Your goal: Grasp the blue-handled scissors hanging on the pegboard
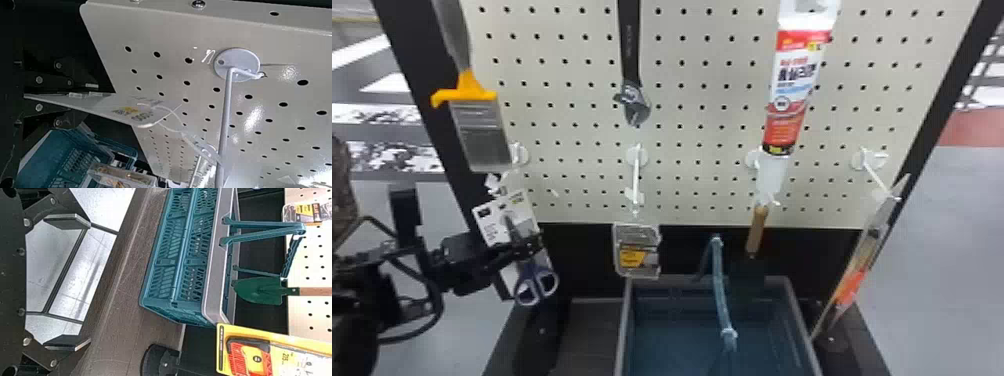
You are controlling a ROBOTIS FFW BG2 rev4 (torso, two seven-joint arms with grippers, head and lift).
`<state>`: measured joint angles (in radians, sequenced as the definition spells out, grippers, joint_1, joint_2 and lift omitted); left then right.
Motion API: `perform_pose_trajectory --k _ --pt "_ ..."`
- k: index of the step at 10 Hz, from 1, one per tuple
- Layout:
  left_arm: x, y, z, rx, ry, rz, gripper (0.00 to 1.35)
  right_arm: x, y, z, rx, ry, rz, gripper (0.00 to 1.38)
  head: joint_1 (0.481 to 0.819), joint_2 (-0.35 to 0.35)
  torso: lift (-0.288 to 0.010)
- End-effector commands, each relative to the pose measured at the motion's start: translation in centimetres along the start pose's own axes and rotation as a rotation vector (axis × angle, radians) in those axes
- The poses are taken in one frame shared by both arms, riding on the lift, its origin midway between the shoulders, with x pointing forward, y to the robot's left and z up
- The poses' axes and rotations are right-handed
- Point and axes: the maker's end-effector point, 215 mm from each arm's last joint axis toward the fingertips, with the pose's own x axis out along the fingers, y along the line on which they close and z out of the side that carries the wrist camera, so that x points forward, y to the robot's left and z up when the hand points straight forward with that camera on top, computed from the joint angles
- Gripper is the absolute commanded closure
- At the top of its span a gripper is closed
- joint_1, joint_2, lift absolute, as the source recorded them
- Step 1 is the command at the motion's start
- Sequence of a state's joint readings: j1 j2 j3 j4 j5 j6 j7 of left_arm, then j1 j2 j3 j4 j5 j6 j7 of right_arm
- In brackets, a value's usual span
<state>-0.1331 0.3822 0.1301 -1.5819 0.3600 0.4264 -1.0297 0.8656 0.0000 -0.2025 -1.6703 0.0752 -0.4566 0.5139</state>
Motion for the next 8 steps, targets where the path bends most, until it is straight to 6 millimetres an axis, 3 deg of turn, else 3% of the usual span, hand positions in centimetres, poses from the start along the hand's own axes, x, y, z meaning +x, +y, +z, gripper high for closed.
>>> perform_pose_trajectory --k 1,8 --pt "0.04 -0.14 0.04 0.003 -0.003 -0.002 1.11 -0.01 0.02 -0.04 0.001 0.001 0.0 0.26 0.549 0.0 -0.1" --pt "0.1 -0.39 -0.07 -0.012 -0.015 -0.004 1.11 -0.09 0.07 -0.07 0.001 0.002 0.0 0.26 0.549 0.0 -0.1"
